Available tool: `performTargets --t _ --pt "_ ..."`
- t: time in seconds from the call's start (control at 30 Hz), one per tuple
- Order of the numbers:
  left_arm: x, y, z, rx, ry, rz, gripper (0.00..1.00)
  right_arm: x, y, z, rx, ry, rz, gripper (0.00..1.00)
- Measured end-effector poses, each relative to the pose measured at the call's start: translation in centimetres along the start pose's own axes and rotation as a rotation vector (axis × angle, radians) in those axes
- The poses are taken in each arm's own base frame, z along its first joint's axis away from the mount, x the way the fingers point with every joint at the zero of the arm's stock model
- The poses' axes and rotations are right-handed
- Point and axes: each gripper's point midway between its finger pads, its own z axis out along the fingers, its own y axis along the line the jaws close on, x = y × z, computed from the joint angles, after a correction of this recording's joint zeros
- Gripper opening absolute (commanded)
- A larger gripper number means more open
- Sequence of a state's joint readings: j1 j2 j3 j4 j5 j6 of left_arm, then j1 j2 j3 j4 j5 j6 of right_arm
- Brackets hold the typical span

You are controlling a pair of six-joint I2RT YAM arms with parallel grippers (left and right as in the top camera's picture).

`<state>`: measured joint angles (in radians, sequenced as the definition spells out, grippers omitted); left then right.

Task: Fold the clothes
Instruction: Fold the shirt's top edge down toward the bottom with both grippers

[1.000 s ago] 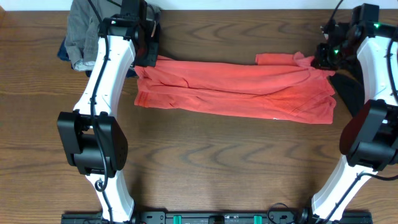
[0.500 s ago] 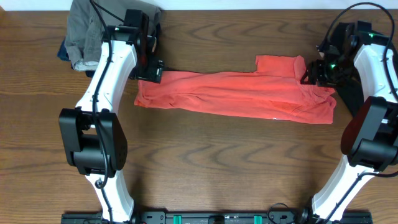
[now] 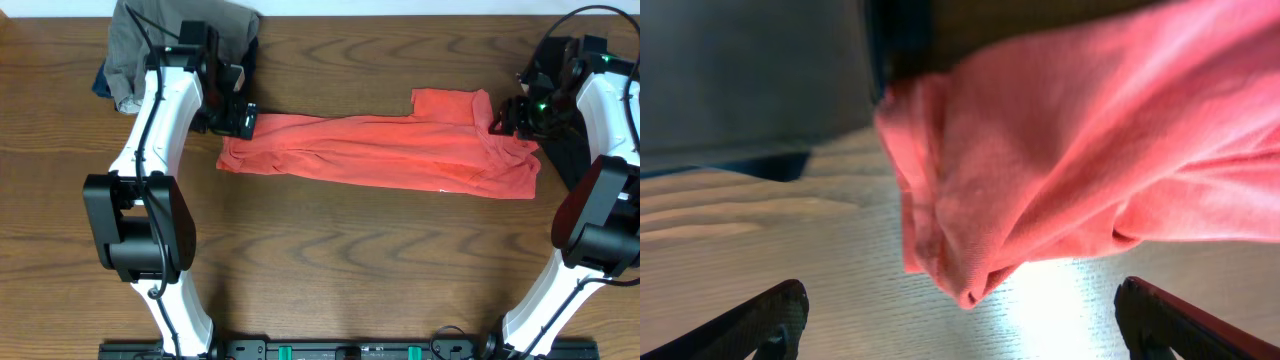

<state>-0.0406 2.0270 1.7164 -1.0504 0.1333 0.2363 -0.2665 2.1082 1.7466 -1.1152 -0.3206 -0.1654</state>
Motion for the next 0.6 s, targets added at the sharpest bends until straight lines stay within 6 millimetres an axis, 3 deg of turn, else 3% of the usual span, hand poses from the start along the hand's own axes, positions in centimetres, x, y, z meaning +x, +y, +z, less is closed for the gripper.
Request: performTargets --t 0.13,0.23,0.33,0.47,0.6 --pt "1.1 -0.4 1.0 0.03 0.032 0.024 0.99 -3.1 0.4 -0.2 -0.024 -0.127 -0.046 0.67" --pt "0.8 -0.6 1.0 0.035 0.02 0.04 0.99 -6.3 1.3 -0.5 -0.02 -0.248 -0.111 0.68" --pt "0.7 -0.8 1.0 0.043 0.017 0.052 0.99 -8.5 3.7 -0.4 -0.011 -0.324 -0.194 0.72" --pt "0.6 -0.9 1.0 0.048 0.013 0.052 0.99 -10.0 7.9 0.6 0.022 -0.369 -0.301 0.83" --pt "0.6 -0.9 1.0 0.048 0.012 0.053 0.99 -10.5 11.8 3.3 0.073 -0.375 -0.396 0.87"
